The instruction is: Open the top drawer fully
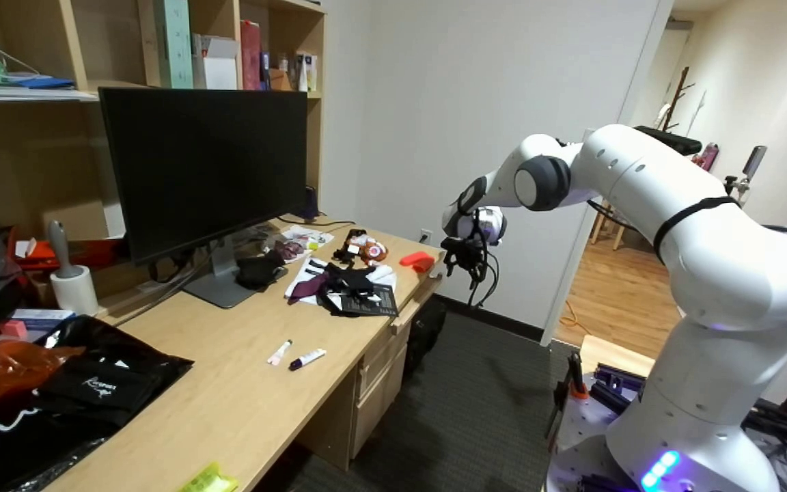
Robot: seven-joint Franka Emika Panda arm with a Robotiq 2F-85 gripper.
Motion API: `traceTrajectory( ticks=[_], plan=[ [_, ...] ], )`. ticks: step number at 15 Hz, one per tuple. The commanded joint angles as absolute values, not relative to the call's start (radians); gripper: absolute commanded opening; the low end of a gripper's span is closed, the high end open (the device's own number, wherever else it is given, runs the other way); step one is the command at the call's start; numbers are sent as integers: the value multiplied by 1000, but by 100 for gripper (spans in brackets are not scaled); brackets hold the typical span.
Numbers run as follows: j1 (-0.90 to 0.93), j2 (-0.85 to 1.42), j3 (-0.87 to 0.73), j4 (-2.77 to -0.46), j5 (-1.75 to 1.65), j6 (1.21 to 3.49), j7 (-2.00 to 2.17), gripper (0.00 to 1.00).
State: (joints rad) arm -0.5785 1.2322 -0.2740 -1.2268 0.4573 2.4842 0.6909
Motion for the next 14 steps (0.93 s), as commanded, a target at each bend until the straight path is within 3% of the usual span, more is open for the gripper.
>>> traceTrajectory(
  ticks=[1, 14],
  plan=[
    [-617, 1303, -257, -1112, 430, 2488, 674, 100],
    [-604, 1359, -222, -1035, 393, 2545, 577, 100]
  ],
)
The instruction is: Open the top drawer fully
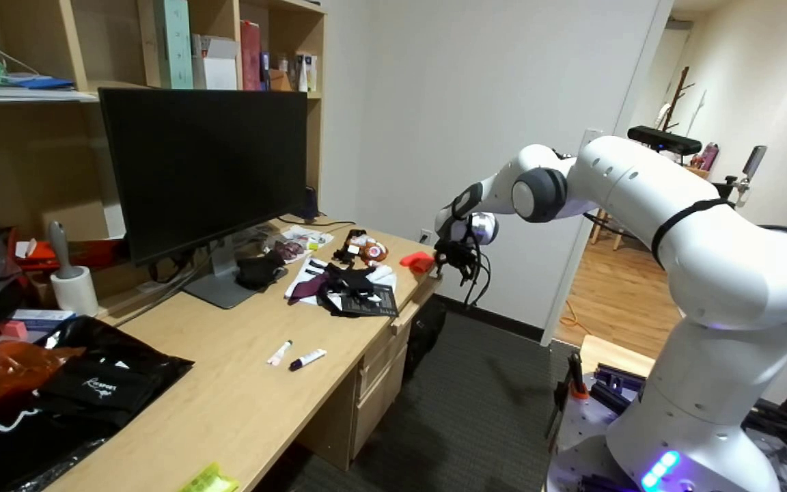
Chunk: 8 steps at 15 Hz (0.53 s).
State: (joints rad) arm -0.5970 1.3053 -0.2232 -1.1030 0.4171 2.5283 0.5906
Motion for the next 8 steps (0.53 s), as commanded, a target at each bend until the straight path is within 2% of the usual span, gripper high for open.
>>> traceTrajectory(
  ticks=[1, 8],
  plan=[
    [-606, 1364, -222, -1028, 392, 2548, 578, 100],
    [-620, 1346, -236, -1045, 382, 2473, 597, 100]
  ],
)
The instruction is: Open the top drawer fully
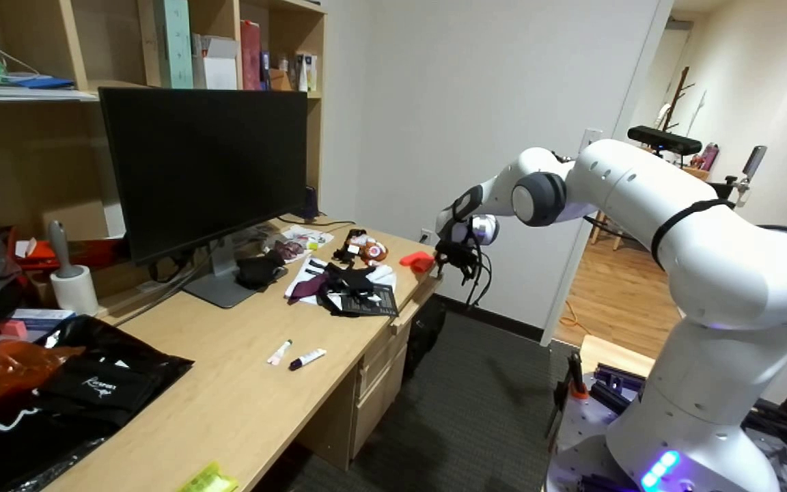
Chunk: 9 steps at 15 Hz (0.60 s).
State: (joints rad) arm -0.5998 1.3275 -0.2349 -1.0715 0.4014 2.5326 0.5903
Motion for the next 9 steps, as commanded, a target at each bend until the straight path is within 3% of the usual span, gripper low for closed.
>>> traceTrajectory(
  ticks=[1, 9],
  plan=[
    [-619, 1320, -251, -1089, 393, 2463, 590, 100],
    [-713, 1217, -272, -1176, 442, 2312, 535, 100]
  ],
)
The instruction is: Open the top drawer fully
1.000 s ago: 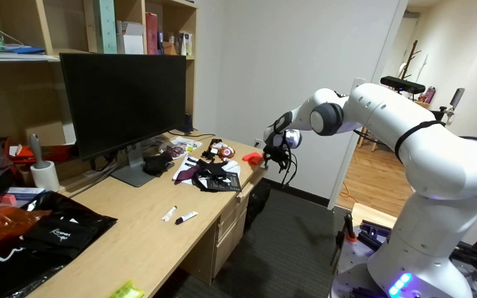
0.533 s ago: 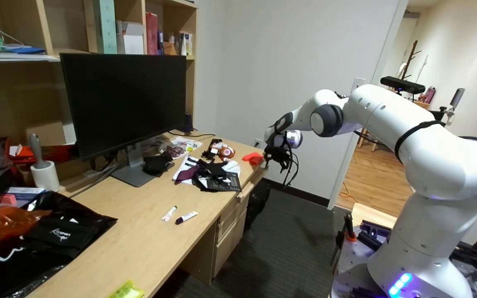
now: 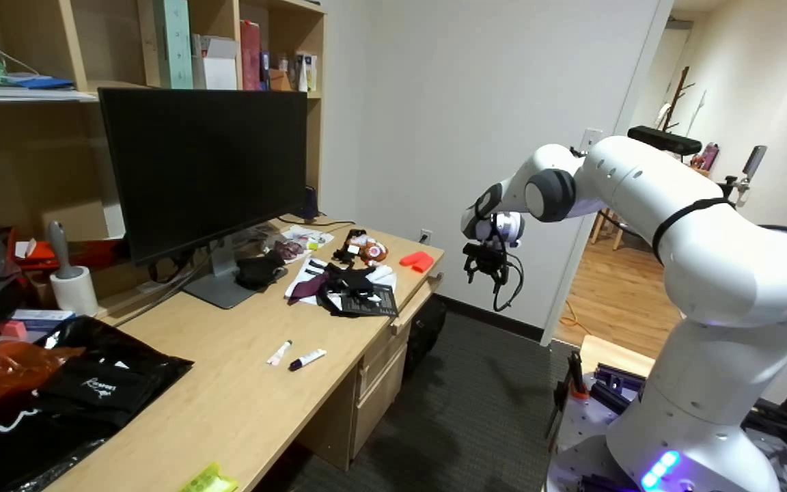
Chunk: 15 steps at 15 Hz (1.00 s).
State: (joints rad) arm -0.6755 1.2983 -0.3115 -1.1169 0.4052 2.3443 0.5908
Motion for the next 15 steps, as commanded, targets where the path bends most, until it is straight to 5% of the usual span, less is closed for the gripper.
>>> traceTrajectory(
  ticks=[1, 15],
  plan=[
    [-724, 1204, -259, -1181, 453, 2320, 521, 100],
    [-651, 1237, -154, -1137, 444, 2441, 501, 100]
  ],
)
